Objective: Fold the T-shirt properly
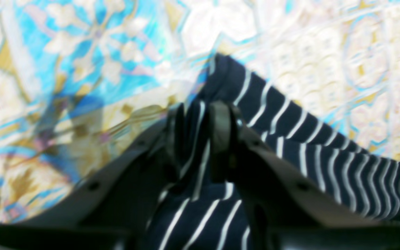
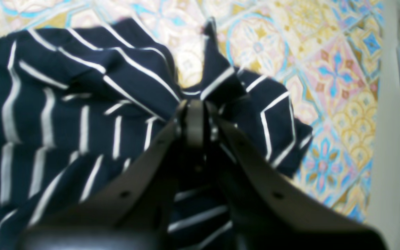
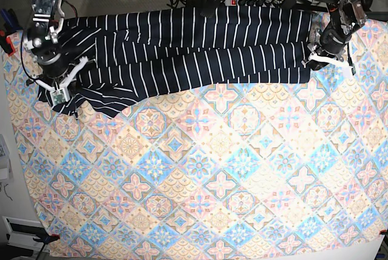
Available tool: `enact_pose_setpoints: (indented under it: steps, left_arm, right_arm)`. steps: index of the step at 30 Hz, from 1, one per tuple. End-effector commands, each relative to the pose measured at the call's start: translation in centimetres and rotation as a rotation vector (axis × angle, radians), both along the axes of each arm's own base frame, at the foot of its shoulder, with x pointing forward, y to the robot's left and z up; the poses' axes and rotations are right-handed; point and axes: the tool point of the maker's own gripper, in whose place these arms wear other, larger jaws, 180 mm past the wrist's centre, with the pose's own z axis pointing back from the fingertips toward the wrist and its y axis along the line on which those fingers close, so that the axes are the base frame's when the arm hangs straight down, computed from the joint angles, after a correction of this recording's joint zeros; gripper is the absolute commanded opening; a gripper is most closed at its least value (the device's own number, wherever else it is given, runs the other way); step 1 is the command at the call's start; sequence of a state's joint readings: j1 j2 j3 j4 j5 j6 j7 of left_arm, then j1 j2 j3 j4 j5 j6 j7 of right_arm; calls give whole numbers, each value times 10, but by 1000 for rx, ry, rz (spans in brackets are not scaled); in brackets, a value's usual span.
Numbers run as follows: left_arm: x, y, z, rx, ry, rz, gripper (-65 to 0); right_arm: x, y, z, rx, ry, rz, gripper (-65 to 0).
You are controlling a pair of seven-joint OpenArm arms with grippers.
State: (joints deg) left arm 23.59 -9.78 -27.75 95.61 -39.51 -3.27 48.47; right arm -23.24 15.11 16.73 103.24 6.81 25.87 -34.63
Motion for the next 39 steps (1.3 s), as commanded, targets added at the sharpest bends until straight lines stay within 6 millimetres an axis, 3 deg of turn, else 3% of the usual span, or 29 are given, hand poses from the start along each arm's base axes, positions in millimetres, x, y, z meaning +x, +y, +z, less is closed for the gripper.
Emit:
enact_pose_setpoints:
  steps: [1, 8, 17, 19, 21, 26, 30, 34, 37, 39]
  left_arm:
    - [7, 5, 10, 19, -36, -4, -514]
    - [8, 5, 10, 19, -37, -4, -514]
    - [8, 5, 10, 19, -37, -3, -514]
    - [8, 6, 10, 19, -38, -2, -514]
    - [8, 6, 11, 20, -39, -1, -514]
    - [8, 8, 12, 24, -42, 6, -509]
    - [8, 9, 12, 24, -41, 10, -508]
    - [4, 27, 18, 33, -58, 67, -508]
    - [3, 28, 21, 3, -71, 72, -502]
    - [1, 30, 23, -10, -75, 73, -459]
  right_arm:
    - [0, -7, 15, 2, -45, -10, -650]
    - [-45, -34, 15, 97, -19, -133, -650]
    - [-65, -43, -2, 101, 46, -167, -645]
    - [-66, -46, -9, 110, 59, -182, -614]
    - [-56, -49, -4, 110, 26, -191, -560]
    - [-54, -54, 5, 147, -74, -271, -444]
    - [-40, -36, 16, 177, -139, -236, -444]
    - [-27, 20, 10, 247, -117, -100, -454]
    - [-27, 54, -1, 297, -79, -24, -459]
    - [-26, 76, -5, 329, -63, 23, -462]
